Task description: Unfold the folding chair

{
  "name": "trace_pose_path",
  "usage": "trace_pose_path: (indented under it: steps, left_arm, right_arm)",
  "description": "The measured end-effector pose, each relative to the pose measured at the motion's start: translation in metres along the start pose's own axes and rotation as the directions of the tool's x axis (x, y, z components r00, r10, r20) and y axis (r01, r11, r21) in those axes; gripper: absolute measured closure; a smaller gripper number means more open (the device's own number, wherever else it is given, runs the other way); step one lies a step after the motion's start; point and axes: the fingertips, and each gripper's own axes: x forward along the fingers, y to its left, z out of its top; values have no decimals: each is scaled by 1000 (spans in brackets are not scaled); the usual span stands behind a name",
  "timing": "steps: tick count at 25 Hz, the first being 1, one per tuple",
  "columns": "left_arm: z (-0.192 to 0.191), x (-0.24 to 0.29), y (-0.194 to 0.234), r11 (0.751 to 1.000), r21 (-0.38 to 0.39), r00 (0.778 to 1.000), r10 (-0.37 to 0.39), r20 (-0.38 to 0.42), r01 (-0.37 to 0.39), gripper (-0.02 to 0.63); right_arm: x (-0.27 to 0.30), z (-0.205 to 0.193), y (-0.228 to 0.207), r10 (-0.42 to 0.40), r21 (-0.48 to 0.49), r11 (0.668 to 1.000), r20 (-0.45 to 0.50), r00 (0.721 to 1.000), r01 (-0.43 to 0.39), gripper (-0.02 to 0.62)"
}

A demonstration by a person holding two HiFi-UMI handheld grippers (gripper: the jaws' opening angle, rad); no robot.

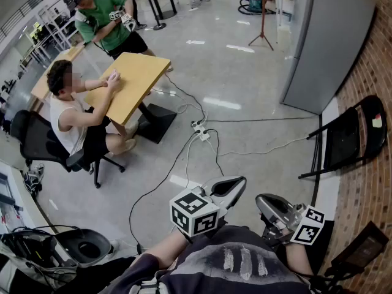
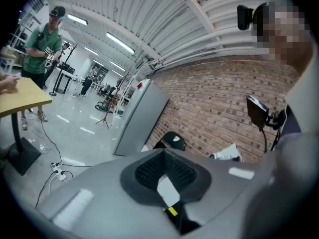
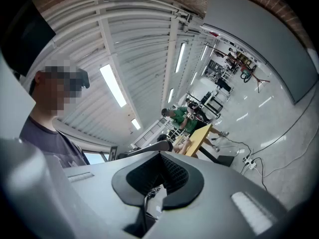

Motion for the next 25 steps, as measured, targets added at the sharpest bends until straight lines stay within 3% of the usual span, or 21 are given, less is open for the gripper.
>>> trace_pose_path:
  steps: [5, 15, 18, 21, 25]
  left_arm:
    - [25, -33, 47, 996, -2, 996, -84, -10, 84, 603]
    - [54, -83, 159, 991, -89, 995, -94, 28, 96, 604]
    - [53, -84, 164, 988, -101, 993, -113, 39, 116, 604]
    - [42, -69, 141, 987, -106, 992, -122, 21, 123, 604]
    - [28, -61, 128, 990, -103, 995, -98, 20, 99, 603]
  right_arm:
    - [59, -10, 1, -93, -7, 996, 18, 995, 93, 601]
    - [181, -21, -13, -146, -27, 989, -123, 982, 144, 601]
    - [183, -26, -16, -169, -33, 986, -145, 975, 166, 601]
    - [151, -27, -18, -186, -33, 983, -140, 973, 183, 601]
    - [138, -34, -20, -165, -36, 986, -149, 975, 161, 601]
